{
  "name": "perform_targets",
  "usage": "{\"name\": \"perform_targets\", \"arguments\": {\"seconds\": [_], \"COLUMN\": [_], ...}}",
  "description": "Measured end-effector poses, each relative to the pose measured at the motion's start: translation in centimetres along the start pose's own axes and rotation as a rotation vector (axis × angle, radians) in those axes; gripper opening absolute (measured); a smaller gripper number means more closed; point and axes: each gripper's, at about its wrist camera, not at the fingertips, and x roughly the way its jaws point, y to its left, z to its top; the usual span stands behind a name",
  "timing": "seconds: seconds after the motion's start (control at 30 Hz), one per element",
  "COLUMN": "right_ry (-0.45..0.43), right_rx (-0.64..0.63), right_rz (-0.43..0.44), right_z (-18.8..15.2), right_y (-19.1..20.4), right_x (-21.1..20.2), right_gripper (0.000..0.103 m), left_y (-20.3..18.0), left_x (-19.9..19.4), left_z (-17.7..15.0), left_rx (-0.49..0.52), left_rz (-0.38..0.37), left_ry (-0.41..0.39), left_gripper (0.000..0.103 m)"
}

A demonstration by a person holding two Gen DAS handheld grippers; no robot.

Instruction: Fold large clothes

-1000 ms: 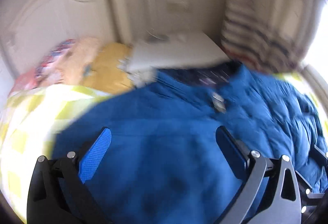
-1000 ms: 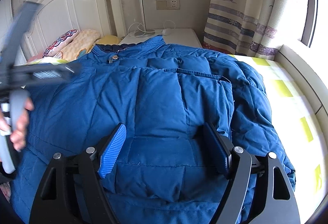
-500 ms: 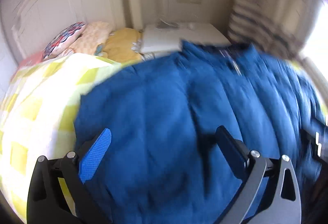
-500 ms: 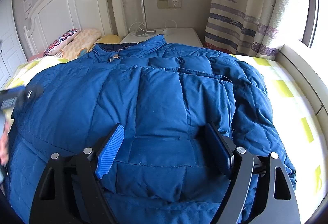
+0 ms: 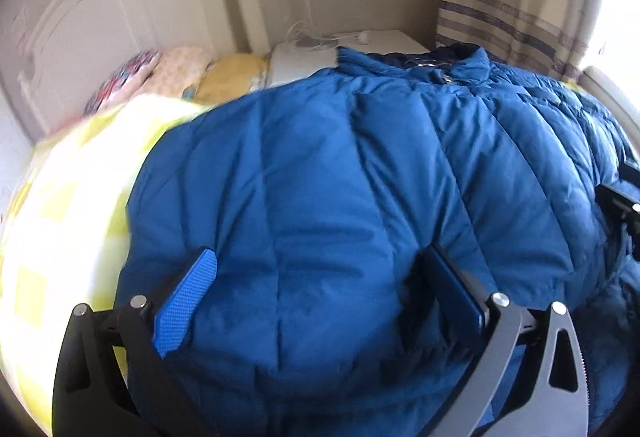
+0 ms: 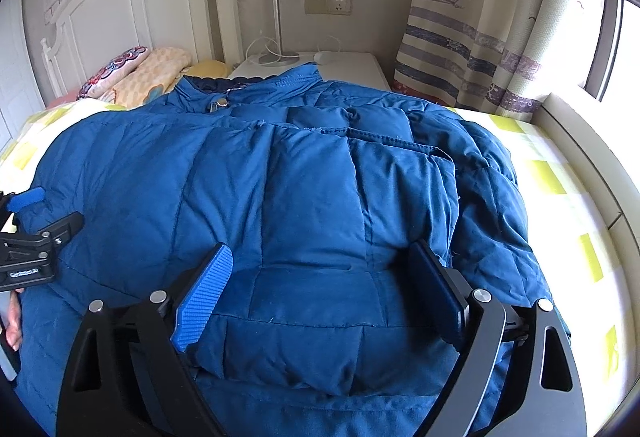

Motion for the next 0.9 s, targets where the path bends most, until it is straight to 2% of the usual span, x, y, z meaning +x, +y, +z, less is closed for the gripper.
{"name": "perform_targets", "arguments": {"seconds": [0.07, 0.1, 0.13, 0.17, 0.23, 0.3, 0.4, 0.5, 0.53, 0.63, 0.67, 0.8, 0.9], "right_ry": [0.003, 0.005, 0.008, 0.011, 0.014, 0.012, 0.044, -0.006, -0.007, 0.120, 0.109, 0.151, 0.108], "right_rx": [0.000, 0.001, 0.000, -0.003, -0.014, -0.028, 0.008, 0.061, 0.038, -0.124, -0.140, -0.034, -0.073], "right_rz": [-0.003, -0.004, -0.007, -0.012, -0.028, -0.044, -0.030, -0.003, 0.003, -0.066, -0.068, 0.005, 0.064], "right_z": [0.0, 0.0, 0.0, 0.1, 0.0, 0.0, 0.0, -1.0, -1.9, -4.0, -4.6, -4.8, -5.9], "right_y": [0.0, 0.0, 0.1, 0.1, 0.5, 0.7, 0.4, 0.8, 1.5, 3.8, 4.0, 2.5, 2.8], "right_x": [0.1, 0.1, 0.2, 0.3, 0.3, 0.3, -0.7, -4.3, -5.1, -3.4, -3.3, -4.2, -7.2], "right_gripper": [0.086, 0.086, 0.086, 0.086, 0.086, 0.086, 0.086, 0.086, 0.086, 0.086, 0.086, 0.086, 0.086], "left_y": [0.3, 0.3, 0.1, -0.2, -0.8, -0.1, -0.5, -0.3, -0.4, -0.4, -0.2, 0.3, 0.4], "left_x": [-1.9, -3.1, -3.6, -3.5, -1.4, -1.5, -1.4, -1.5, -1.5, -1.6, -1.6, -2.0, -4.8], "left_z": [-0.9, -1.7, -2.5, -3.2, -4.2, -4.1, -4.3, -4.3, -4.4, -4.4, -4.3, -4.2, -5.4], "left_rx": [-0.051, -0.058, -0.051, -0.034, -0.004, -0.041, -0.025, -0.036, -0.036, -0.029, -0.031, -0.037, -0.046], "left_rz": [-0.027, -0.070, -0.081, -0.078, -0.088, -0.126, -0.108, -0.121, -0.121, -0.113, -0.116, -0.127, -0.132], "left_ry": [-0.013, -0.038, -0.048, -0.038, 0.070, 0.060, 0.062, 0.060, 0.060, 0.062, 0.061, 0.068, 0.084], "left_gripper": [0.101, 0.101, 0.101, 0.101, 0.101, 0.101, 0.101, 0.101, 0.101, 0.101, 0.101, 0.101, 0.101]}}
